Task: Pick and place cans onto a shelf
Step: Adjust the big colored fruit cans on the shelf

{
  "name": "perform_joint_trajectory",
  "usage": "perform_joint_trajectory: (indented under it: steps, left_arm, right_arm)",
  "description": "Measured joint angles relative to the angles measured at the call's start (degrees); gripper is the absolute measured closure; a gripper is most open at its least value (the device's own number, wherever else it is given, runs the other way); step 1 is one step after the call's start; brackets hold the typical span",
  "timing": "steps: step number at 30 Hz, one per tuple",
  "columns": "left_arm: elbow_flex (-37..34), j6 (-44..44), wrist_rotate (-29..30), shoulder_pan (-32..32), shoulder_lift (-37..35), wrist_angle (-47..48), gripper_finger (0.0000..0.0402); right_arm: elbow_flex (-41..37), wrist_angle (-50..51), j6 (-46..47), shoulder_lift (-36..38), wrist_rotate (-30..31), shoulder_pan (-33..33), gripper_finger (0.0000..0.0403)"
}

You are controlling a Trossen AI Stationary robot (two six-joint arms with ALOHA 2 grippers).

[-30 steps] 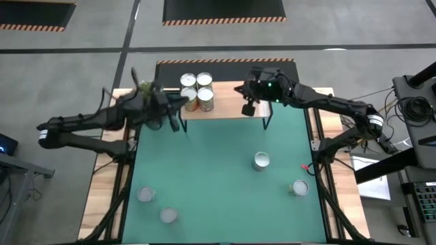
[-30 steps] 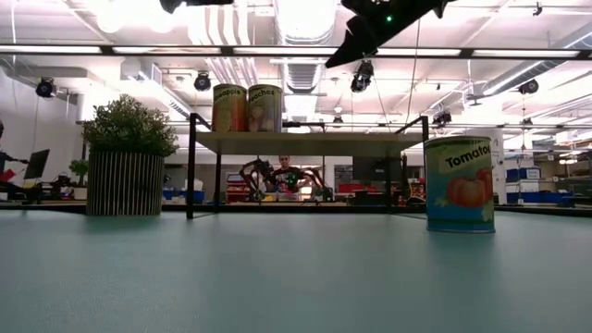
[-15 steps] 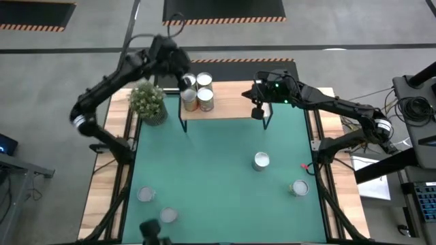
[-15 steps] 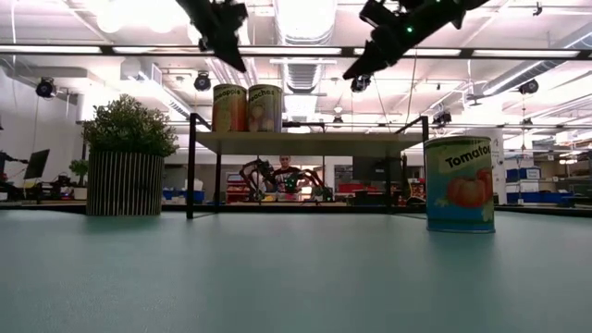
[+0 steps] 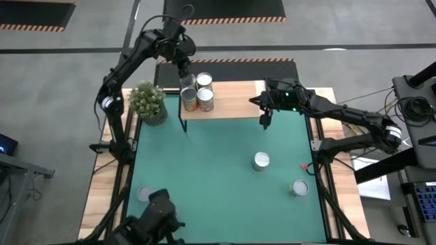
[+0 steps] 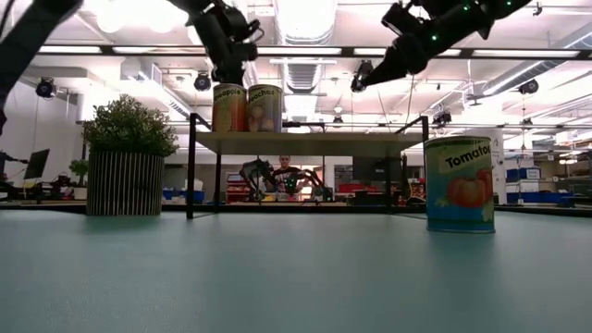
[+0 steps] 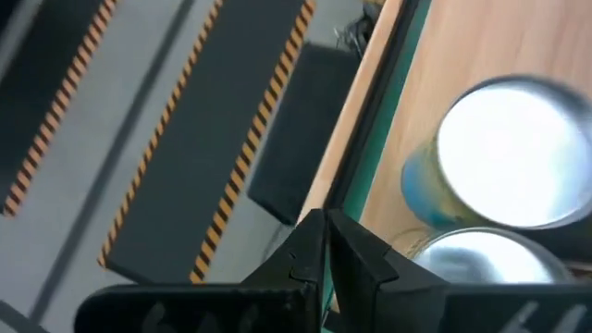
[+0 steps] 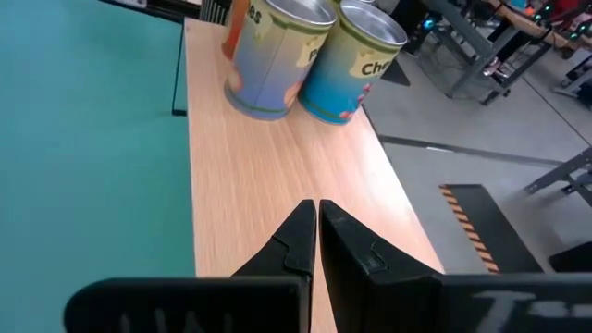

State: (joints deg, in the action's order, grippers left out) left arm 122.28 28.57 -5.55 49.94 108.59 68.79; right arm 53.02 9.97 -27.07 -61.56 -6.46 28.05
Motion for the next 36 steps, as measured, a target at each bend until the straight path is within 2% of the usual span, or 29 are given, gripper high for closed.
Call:
perform_joint_trajectory:
  steps: [7,36]
  left_arm:
    - [2.5,-0.5,0.0,0.0,3.9,6.6,0.0402]
    - [2.7,-3.8,0.0,-3.1,3.9,11.0,0.0401]
  right_arm:
    - [-3.3,-2.9,-0.5,1.9,0.0,0.0,0.0394]
    - [-3.5,-3.1,-1.3,2.4,0.1,0.1,0.0394]
